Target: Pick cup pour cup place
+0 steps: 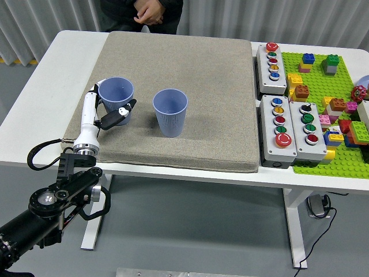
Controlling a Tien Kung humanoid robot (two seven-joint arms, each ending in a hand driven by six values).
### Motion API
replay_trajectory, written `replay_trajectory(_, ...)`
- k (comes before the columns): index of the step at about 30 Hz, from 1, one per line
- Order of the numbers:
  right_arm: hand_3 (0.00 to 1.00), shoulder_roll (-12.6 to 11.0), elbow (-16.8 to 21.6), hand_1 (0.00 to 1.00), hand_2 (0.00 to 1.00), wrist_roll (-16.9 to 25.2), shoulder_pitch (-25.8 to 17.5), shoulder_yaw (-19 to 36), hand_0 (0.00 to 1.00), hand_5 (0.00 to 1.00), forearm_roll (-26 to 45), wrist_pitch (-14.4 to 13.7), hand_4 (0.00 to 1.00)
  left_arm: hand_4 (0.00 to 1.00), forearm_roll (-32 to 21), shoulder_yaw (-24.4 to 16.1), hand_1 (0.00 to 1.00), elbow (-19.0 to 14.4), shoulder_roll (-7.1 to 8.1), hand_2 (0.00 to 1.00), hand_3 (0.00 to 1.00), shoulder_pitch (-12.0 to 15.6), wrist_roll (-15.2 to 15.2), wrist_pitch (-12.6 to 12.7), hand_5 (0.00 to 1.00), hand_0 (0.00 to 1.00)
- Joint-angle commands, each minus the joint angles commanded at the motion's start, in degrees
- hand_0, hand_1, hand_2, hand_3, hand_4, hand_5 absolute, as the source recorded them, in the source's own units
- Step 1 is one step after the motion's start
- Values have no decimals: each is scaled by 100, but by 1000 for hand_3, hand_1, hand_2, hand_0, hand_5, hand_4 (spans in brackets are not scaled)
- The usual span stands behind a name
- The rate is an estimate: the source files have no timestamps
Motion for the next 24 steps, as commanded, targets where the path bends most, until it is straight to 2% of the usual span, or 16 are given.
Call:
replay_trajectory(5,597,0,0,636,594,1,-2,9,697,246,-9,0,2,871,11,-12,711,3,-1,786,798,5,15,-19,242,684)
replay_trajectory(6,597,0,-1,636,594,3,-3,7,697,246,-5,-2,2,901,12,-15,719,3,2,800,848,13,21,-32,281,687)
replay_trajectory(11,597,2,-1,636,594,4,-7,10,697,246,-5,-4,2,901,41,-43,719,5,4,800,848,33,54,-83,281,687)
replay_trajectory(12,597,3,-1,636,594,4,-8,13,697,244,-8,-4,2,914,58,-46,744,3,4,852,895,37,67,-97,298,712)
replay_trajectory(17,597,1,-1,636,594,4,-4,15,697,244,-6,-3,2,914,129,-68,744,5,4,852,895,61,130,-188,298,712)
replay_trajectory(18,597,2,-1,636,594,4,-6,14,697,245,-2,-4,2,926,137,-84,767,15,1,903,948,69,144,-225,315,740)
replay_trajectory(23,597,5,-1,636,594,4,-18,8,697,245,9,-5,2,926,284,-182,767,0,3,903,948,123,235,-352,315,740)
replay_trajectory(24,597,6,-1,636,594,4,-20,8,697,245,8,-5,2,962,315,-202,880,-6,3,998,998,131,248,-372,366,835)
